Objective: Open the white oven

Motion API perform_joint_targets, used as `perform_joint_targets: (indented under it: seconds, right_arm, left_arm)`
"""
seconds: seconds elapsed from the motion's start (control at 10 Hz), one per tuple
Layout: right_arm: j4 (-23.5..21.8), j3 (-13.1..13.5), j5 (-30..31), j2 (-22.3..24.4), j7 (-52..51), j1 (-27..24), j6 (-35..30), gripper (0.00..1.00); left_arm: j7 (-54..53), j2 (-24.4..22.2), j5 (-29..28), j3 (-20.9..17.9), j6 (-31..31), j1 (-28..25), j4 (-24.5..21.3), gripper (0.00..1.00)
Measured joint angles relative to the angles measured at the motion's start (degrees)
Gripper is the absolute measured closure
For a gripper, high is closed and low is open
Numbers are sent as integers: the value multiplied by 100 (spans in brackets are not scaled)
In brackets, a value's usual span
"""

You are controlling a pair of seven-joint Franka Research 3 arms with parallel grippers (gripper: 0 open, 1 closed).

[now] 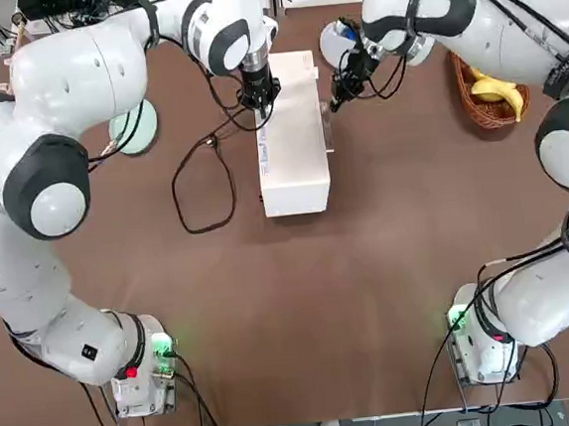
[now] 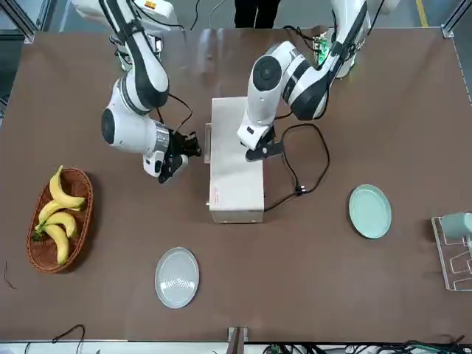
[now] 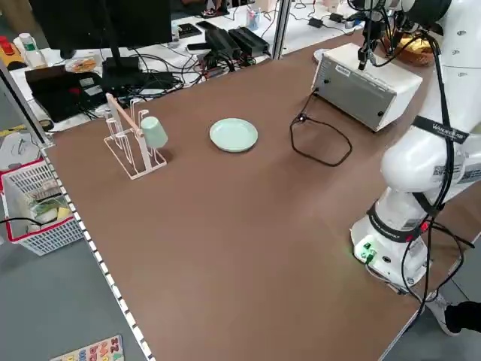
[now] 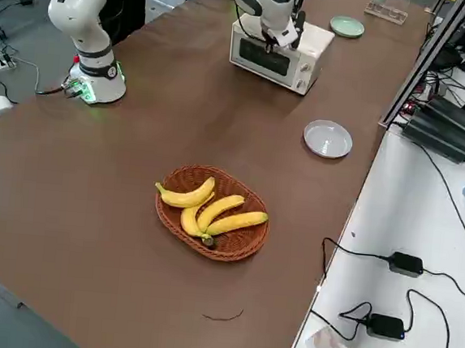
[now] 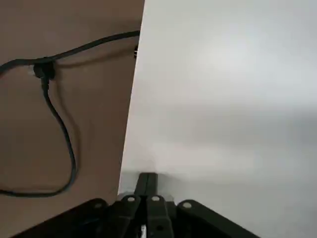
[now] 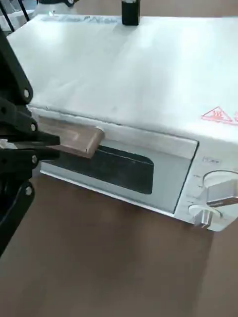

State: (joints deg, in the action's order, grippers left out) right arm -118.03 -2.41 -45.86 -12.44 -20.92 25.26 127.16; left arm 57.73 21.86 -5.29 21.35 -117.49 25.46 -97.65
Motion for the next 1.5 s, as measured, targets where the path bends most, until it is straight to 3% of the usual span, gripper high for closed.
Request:
perform_joint_targets:
  seconds: [0.4,1.5]
  right_arm:
    - [-96,-112,-355,-27,1,-55,87,90]
    - [-119,-268,-435,-27,229,-187,136,91]
  left_arm:
    - [125,1,-85,2,7,16,-10,99]
    - [152,1,-88,-6,-7,-9,-6,99]
